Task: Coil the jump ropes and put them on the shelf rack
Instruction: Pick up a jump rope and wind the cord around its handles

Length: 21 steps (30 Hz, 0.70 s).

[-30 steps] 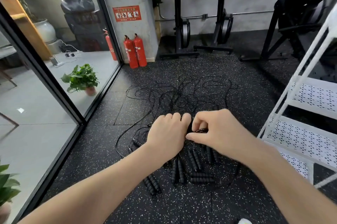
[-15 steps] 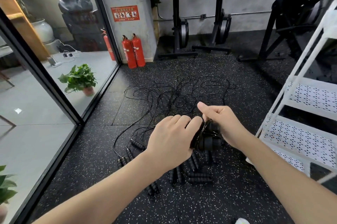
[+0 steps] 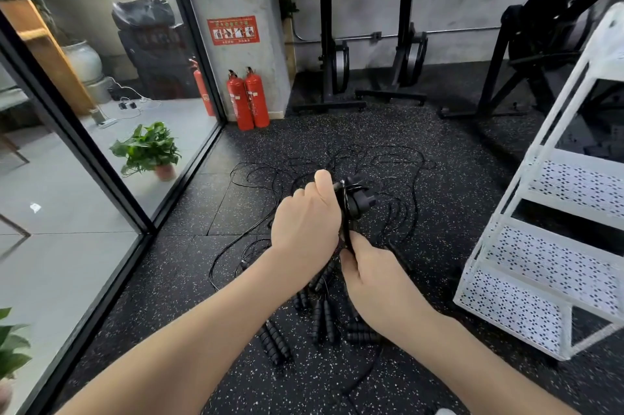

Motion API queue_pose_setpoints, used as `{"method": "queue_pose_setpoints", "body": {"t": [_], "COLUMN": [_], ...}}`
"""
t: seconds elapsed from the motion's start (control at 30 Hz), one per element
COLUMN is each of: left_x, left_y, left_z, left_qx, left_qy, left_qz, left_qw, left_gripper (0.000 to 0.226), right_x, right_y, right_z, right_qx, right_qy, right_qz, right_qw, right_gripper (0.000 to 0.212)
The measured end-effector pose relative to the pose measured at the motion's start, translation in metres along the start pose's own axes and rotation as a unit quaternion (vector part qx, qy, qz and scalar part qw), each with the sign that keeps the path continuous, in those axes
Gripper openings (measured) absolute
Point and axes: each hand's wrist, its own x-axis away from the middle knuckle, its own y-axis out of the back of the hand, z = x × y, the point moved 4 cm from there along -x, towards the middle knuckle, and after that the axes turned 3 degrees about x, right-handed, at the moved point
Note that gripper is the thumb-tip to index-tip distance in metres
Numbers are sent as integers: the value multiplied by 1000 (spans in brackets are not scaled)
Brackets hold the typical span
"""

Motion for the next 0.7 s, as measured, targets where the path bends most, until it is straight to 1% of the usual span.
{"method": "queue_pose_setpoints", "body": {"t": [0.07, 0.17, 0.23, 0.3, 0.4, 0.5, 0.57, 0.6, 0.67, 0.7], "left_x": [0, 1, 3, 5, 9, 15, 19, 20, 24, 26], "left_y": [-4, -7, -6, -5, -5, -8, -8, -8, -8, -8], "left_z": [5, 9, 7, 6, 2, -2, -1, 0, 2, 2], "left_qx": [-21, -44, -56, -73, -122, -104, -83, -61, 2, 29], "left_qy": [-2, -15, -22, -39, -100, -172, -225, -250, -275, -278], "left_qz": [14, 31, 45, 47, 38, 32, 13, -5, -45, -58], "left_qw": [1000, 998, 997, 996, 987, 979, 971, 966, 960, 958], "left_gripper": [38, 41, 43, 45, 50, 34, 36, 37, 56, 59], "right_x": [4, 8, 9, 9, 4, -7, -18, -24, -35, -39], "right_y": [8, 18, 18, 21, 34, 56, 73, 81, 92, 94], "right_z": [8, 17, 19, 21, 23, 25, 23, 21, 13, 10], "right_qx": [42, 98, 114, 125, 153, 199, 187, 167, 110, 76], "right_qy": [16, 36, 45, 58, 92, 132, 152, 149, 143, 145], "right_qz": [7, 14, 34, 36, 19, 4, -5, -2, 10, 17], "right_qw": [999, 994, 992, 990, 984, 971, 970, 975, 983, 986], "right_gripper": [14, 22, 21, 21, 22, 22, 21, 24, 26, 21]}}
